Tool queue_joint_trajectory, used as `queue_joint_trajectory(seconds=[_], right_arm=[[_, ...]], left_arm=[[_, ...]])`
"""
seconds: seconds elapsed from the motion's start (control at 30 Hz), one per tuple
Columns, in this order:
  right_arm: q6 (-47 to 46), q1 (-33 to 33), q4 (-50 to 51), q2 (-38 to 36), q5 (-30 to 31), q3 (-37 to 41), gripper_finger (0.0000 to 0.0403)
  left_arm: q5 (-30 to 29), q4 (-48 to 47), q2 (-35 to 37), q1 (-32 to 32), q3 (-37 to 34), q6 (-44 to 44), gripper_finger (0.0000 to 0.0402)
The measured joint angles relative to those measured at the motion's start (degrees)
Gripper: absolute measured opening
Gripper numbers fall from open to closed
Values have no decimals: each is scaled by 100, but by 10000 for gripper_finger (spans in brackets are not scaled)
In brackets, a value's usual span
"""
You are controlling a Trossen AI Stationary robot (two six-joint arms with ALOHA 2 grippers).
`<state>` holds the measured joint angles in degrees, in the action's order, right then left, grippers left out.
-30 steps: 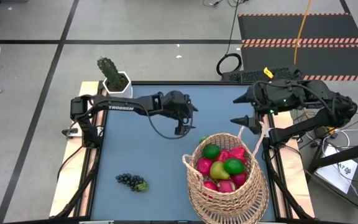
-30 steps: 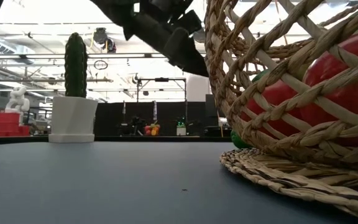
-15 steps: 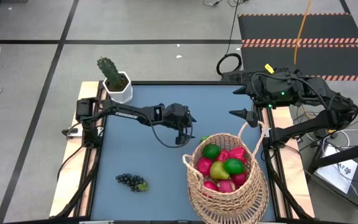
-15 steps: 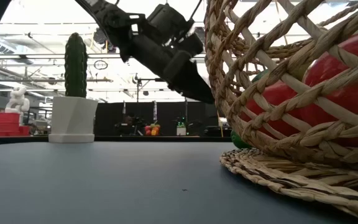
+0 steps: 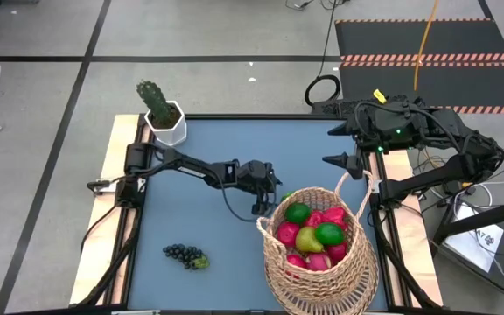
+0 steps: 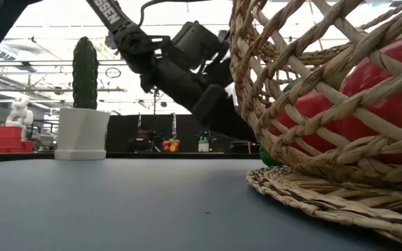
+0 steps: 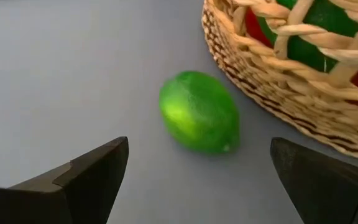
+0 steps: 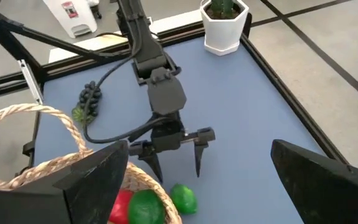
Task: Build produce basket
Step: Put the green lime into the brown basket
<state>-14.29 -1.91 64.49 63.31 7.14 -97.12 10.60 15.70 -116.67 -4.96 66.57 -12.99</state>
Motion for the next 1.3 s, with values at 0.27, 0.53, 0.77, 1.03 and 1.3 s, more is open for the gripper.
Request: queue_joint_trajectory(seconds=[0.27, 0.53, 0.77, 1.03, 1.3], right_arm=[[-70, 2, 0, 2, -19, 0, 389], [-197, 2, -2, 42, 22, 0, 389], [-360, 2, 2, 57, 28, 0, 389], [-369, 2, 7, 57, 29, 0, 389], [-338, 2, 33, 59, 30, 0, 389]], left_arm=[[-12, 378, -243, 39, 2, 119, 390], [41, 671, -511, 32, 9, 29, 390], [89, 1235, -821, 82, 39, 436, 390], [30, 1530, -1033, 104, 39, 562, 383], [-14, 1600, -1026, 104, 39, 594, 314]])
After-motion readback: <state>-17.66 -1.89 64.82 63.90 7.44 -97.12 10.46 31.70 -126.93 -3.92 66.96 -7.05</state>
